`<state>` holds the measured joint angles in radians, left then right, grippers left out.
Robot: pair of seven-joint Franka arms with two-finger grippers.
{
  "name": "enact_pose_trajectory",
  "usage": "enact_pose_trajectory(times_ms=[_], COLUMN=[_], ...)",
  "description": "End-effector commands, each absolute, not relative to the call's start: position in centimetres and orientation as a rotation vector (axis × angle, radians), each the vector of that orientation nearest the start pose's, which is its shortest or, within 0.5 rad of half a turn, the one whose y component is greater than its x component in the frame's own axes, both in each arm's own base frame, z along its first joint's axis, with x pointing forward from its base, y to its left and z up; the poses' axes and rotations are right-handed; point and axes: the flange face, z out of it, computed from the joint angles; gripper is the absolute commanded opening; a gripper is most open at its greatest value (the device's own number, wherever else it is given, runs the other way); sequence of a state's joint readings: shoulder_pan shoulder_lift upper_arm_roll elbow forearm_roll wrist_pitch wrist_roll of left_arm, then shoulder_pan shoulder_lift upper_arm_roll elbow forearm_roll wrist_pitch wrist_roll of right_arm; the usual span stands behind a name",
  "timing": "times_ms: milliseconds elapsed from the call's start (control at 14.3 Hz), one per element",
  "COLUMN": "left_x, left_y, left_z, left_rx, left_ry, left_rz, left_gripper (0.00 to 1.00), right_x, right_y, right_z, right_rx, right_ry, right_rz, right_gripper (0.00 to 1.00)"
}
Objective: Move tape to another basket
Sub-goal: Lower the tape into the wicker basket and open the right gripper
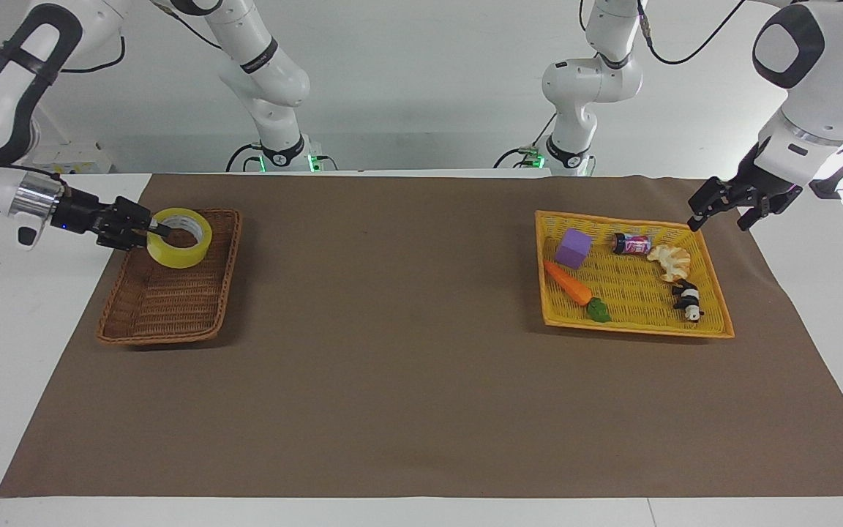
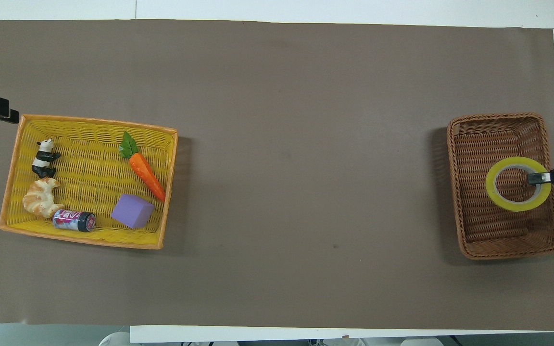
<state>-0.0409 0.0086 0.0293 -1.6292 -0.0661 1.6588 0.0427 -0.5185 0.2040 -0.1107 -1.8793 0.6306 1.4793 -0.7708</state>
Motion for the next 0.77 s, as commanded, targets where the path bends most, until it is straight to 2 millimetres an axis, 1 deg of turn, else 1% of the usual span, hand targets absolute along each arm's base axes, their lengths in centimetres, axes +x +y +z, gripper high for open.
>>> enact_pose_trajectory(times_ms=[0,140,210,421,561,631,701], left_x=[55.7,55.4,55.4,55.3,55.2,55.2,55.1], left_y=[-0.8,-0.9,-0.9,-0.6,-0.3,-0.3,-0.4], left_z=[60.6,60.6,60.6,60.6,60.5,60.5,60.5], left_rx=[-3.171,-3.145,-3.142,-3.136,-3.124,-3.124,-3.122], left_ry=[0.095,0.103,0.104,0.101,0.099,0.099,0.099], left_rz=[-0.013,0.021,0.024,0.041,0.056,0.06,0.06], left_gripper=[0.99,0.99,0.99,0.99,0.99,0.99,0.99], right_x=[47.2,47.4,46.9,46.6,46.3,46.4,46.5], right_y=[-25.6,-25.5,-25.4,-25.3,-25.2,-25.1,-24.8], right_z=[36.0,34.7,33.7,32.0,31.4,31.3,31.3], right_rx=[-2.305,-2.328,-2.33,-2.363,-2.368,-2.377,-2.39], right_ry=[-0.002,0.005,0.001,-0.041,-0.038,-0.041,-0.062], right_rz=[0.101,0.088,0.086,0.053,0.055,0.051,0.069], right_gripper=[0.0,0.0,0.0,0.0,0.0,0.07,0.33])
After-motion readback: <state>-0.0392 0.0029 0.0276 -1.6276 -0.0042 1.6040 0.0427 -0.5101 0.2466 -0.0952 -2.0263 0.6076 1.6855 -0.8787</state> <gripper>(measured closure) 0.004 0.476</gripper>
